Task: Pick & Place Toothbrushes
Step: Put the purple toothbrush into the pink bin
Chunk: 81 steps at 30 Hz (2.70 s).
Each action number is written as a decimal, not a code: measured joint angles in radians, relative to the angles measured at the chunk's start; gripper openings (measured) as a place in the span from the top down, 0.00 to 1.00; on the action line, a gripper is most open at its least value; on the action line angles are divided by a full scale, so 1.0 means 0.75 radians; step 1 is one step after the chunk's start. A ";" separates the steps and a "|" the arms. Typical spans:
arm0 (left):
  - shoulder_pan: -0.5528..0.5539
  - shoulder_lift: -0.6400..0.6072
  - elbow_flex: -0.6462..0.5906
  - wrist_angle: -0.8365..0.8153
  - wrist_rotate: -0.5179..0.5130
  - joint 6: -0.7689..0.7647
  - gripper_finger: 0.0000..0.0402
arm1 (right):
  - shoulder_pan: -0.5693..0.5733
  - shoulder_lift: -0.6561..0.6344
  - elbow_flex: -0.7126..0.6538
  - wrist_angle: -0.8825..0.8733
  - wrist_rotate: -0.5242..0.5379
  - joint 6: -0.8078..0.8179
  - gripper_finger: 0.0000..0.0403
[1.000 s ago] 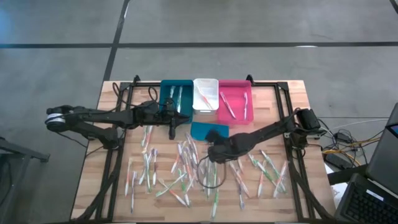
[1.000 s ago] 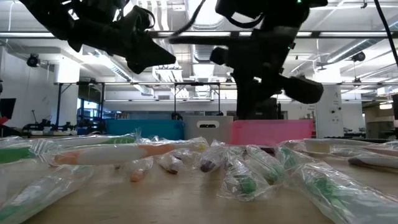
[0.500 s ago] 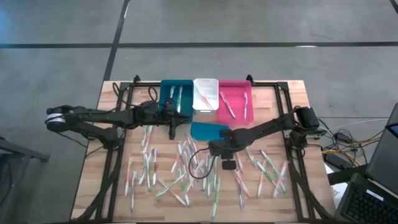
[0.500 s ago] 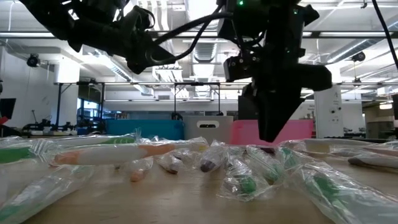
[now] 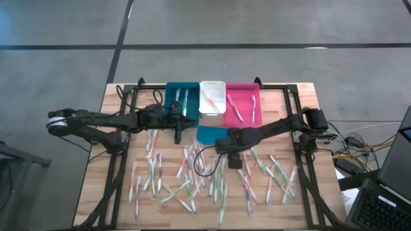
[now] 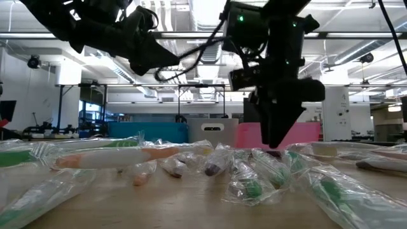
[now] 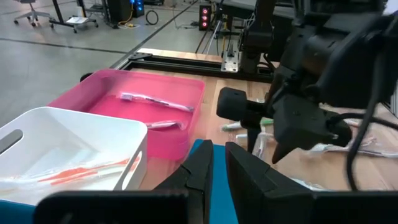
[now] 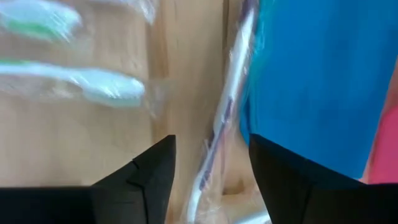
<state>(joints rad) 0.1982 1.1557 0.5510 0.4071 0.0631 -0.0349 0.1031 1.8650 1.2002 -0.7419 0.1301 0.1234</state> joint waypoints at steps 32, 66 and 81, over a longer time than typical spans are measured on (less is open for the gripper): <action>0.000 0.000 0.000 -0.026 0.000 -0.005 0.87 | -0.034 -0.068 -0.008 0.140 -0.252 0.107 0.96; 0.000 0.000 0.000 -0.056 0.000 -0.005 0.87 | -0.150 -0.784 0.023 -0.225 0.598 -1.801 0.97; 0.000 0.000 0.000 -0.066 0.000 0.006 0.87 | -0.635 -0.602 0.022 -0.258 0.461 -2.192 0.97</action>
<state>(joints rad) 0.1982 1.1557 0.5510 0.3576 0.0629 -0.0303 -0.3731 1.4139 1.2167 -0.9352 0.4755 -1.5204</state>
